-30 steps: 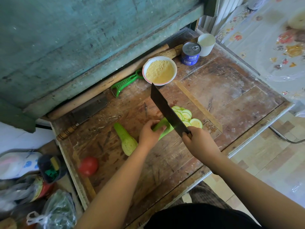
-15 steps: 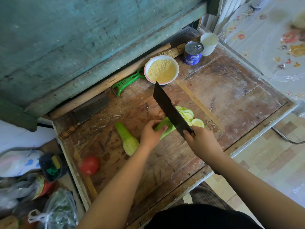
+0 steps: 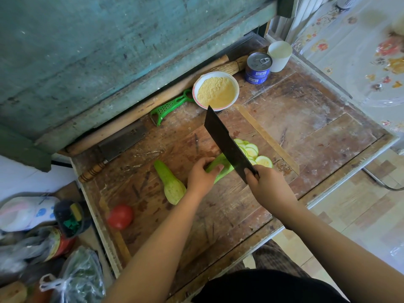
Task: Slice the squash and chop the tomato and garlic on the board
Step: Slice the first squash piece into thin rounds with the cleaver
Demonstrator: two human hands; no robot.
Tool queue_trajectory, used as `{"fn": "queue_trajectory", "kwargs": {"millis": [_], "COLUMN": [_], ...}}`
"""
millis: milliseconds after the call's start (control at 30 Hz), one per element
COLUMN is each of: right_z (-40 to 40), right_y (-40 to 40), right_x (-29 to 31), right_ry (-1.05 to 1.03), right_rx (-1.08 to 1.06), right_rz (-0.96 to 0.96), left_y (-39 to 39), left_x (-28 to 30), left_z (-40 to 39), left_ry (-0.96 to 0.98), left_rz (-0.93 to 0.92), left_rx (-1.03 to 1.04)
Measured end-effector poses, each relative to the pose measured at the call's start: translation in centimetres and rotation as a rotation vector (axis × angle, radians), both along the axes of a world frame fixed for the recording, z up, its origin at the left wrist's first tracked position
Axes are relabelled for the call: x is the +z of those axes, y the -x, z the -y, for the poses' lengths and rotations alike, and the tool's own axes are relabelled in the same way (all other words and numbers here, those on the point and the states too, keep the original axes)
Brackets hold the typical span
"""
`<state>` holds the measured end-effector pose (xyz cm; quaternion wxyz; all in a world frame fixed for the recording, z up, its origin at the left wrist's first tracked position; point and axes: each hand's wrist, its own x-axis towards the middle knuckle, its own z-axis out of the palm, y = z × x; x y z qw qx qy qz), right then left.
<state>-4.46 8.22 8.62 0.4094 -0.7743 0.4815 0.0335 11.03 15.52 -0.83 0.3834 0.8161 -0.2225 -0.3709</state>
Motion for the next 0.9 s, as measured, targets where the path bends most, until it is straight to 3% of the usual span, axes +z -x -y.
{"fn": "queue_trajectory", "kwargs": {"millis": [900], "right_z": [-0.29], "right_y": [0.53], "right_x": [0.53], "right_ry": [0.044], "right_rx": [0.044], "right_rz": [-0.042], "left_y": [0.17], "left_x": [-0.04], "left_z": [-0.05], "left_ry": [0.013], "left_rz": [-0.016], "left_rx": [0.011]}}
